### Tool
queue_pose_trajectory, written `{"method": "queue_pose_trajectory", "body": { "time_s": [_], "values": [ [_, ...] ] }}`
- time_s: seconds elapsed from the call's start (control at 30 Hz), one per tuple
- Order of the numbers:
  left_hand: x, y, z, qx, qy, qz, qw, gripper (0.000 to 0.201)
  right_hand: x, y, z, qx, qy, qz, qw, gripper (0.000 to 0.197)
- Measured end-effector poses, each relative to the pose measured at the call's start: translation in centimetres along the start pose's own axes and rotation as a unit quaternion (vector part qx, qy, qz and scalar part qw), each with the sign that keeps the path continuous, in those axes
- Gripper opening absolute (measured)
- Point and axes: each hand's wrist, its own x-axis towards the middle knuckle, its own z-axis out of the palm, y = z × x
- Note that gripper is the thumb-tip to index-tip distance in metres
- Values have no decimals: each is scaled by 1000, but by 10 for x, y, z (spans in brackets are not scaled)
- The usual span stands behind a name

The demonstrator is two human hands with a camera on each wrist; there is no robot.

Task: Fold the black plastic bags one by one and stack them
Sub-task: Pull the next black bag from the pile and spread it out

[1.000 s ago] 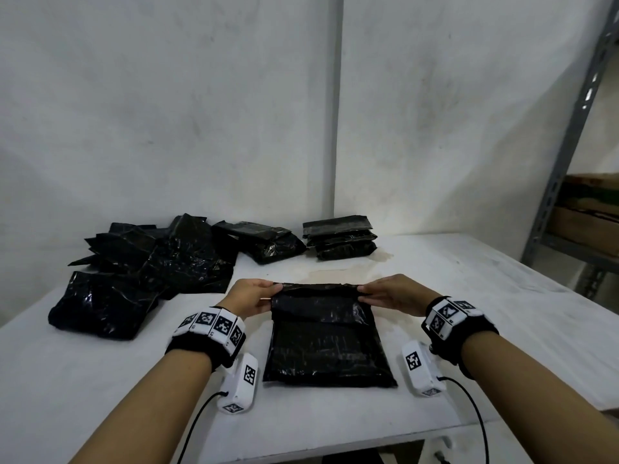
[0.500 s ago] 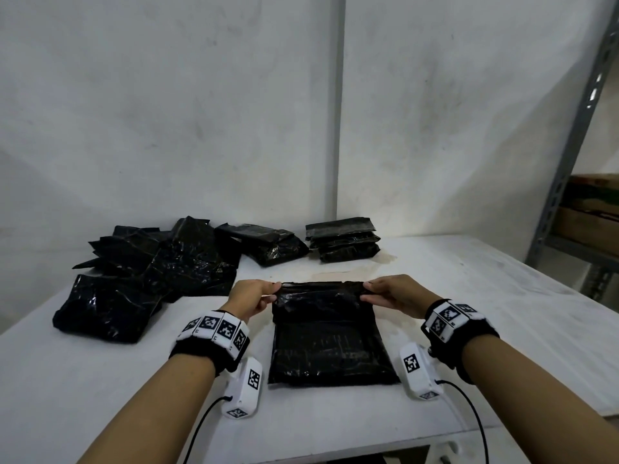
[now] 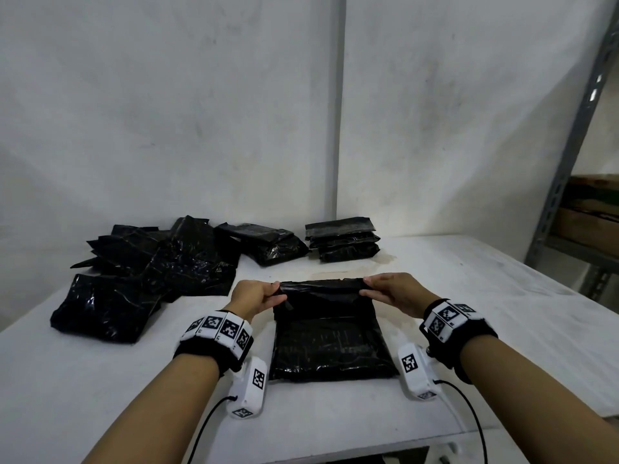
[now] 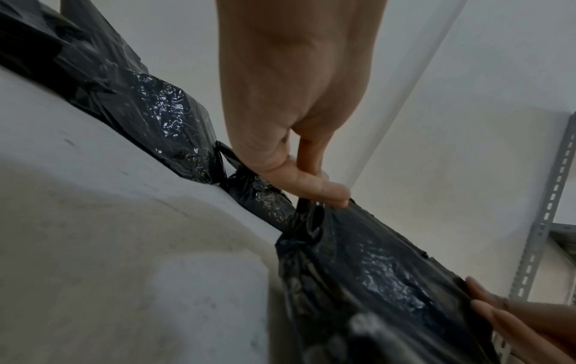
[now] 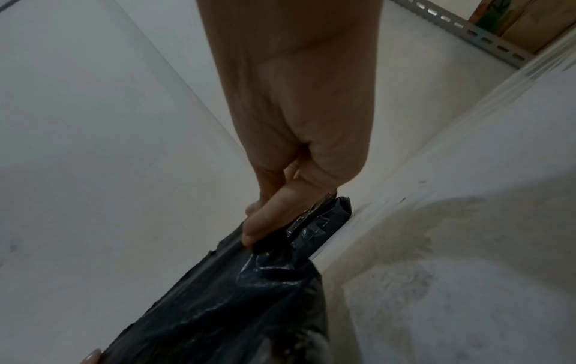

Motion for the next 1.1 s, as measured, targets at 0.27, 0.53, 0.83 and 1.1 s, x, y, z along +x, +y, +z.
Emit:
{"method": "queue_pose_trajectory", "body": {
  "time_s": [0.27,0.53,0.83,1.1],
  "values": [
    [-1,0,3,10,-6,4,1000,15,8,3,1,-45,56,-2,997,19],
    [-6,-1,4,14,-88,-69,994,25,12,5,7,1,-9,61,998,31],
    [-4,-1,5,13,-117,-91,989,25,14,9,0,26,1,75,997,31],
    [0,-6,5,43,-117,-62,990,12,19,15,-6,-15,18,39,999,15]
  ]
}}
